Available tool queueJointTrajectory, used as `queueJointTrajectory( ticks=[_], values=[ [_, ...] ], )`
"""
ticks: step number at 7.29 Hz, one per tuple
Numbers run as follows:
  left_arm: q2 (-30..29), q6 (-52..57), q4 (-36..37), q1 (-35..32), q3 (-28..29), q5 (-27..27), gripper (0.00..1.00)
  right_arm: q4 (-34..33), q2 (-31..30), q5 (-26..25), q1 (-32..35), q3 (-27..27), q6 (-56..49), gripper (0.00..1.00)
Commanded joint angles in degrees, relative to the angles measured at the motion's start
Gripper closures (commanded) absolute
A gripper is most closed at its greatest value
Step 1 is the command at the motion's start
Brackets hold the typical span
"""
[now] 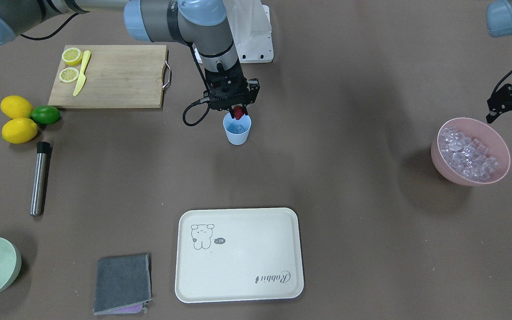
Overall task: Mash ice and strawberries in cup
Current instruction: 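Carry the strawberry over the cup and open the right gripper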
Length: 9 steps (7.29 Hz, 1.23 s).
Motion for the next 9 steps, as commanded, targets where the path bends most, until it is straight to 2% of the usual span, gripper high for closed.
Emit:
queueJointTrajectory(
  ticks=[1, 2, 4, 5, 7, 8, 9],
  values=[
    [0.5, 0.0, -0.1, -1.0, -0.2, -0.2, 0.03, 0.1, 0.1, -0.3, -0.4, -1.3, 0.3, 0.3],
    [0.5, 0.0, -0.1, -1.0, 0.0, -0.2, 0.03, 0.2, 0.2, -0.3, -0.2, -1.6, 0.6, 0.0],
    [0.5, 0.2, -0.3, -1.4, -0.1, -0.2, 0.03, -0.5, -0.4, 2.4, 3.8, -0.7, 0.6, 0.0],
    [0.6, 2.2, 0.2, -2.5, -0.6, -0.2, 0.03, -1.4, -3.4, 8.3, 9.1, 1.1, -0.5, 0.0],
    [2.6, 6.3, 0.9, -5.1, 0.0, -2.2, 0.03, -1.7, -15.5, 15.3, 19.7, 8.3, -14.0, 0.0],
    [2.6, 6.6, 2.1, -6.5, -0.5, -3.2, 0.03, -1.5, -19.8, 18.5, 24.5, 8.5, -18.6, 0.0],
    [2.6, 6.6, 2.2, -8.0, -0.9, -3.3, 0.03, -1.5, -23.3, 18.9, 28.1, 8.0, -22.9, 0.0]
  ],
)
